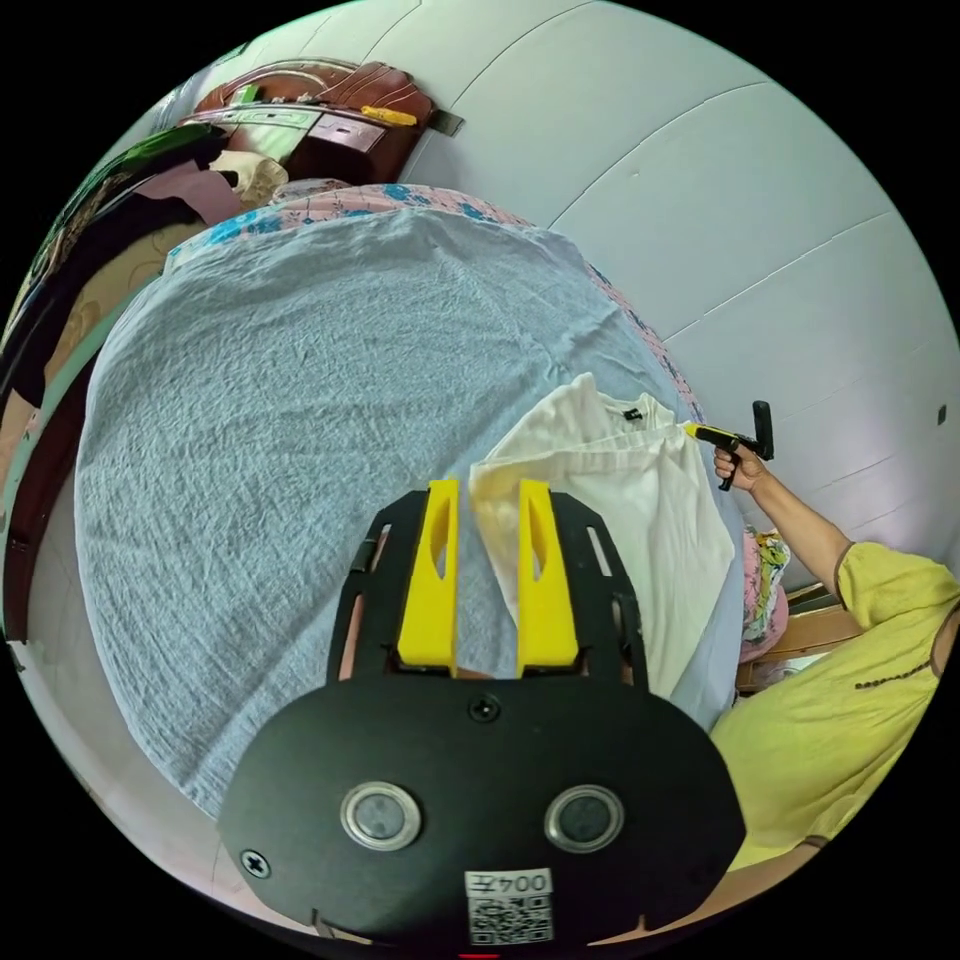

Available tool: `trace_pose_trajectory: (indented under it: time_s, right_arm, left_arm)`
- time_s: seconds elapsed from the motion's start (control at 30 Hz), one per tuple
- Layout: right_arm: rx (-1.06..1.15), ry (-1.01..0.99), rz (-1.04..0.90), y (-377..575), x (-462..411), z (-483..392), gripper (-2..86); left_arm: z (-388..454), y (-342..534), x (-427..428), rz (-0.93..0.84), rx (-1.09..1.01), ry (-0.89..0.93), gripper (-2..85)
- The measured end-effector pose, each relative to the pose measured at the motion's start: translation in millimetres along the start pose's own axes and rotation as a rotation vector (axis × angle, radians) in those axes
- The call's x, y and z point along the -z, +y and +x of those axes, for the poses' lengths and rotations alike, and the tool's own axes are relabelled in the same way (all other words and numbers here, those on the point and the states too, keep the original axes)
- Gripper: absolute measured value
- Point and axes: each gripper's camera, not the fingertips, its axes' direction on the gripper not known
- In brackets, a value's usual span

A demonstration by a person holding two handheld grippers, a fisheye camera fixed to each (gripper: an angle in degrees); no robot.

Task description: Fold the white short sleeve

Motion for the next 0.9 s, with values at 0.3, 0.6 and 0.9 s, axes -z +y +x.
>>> trace_pose_trajectory:
  time_s: [0.3, 0.6, 0.9]
  right_arm:
    - [0.099, 0.182, 0.141, 33, 31, -46, 0.4]
    - [0.147, 0.266, 0.261, 50, 62, -78, -0.1]
    - [0.106, 0.243, 0.202, 15, 39, -76, 0.5]
  left_arm:
    - [57, 38, 37, 0.208, -0.108, -0.178, 1.7]
    - [102, 63, 79, 0.382, -0.099, -0.273, 1.4]
    - [102, 31, 45, 0.282, -0.042, -0.297, 1.3]
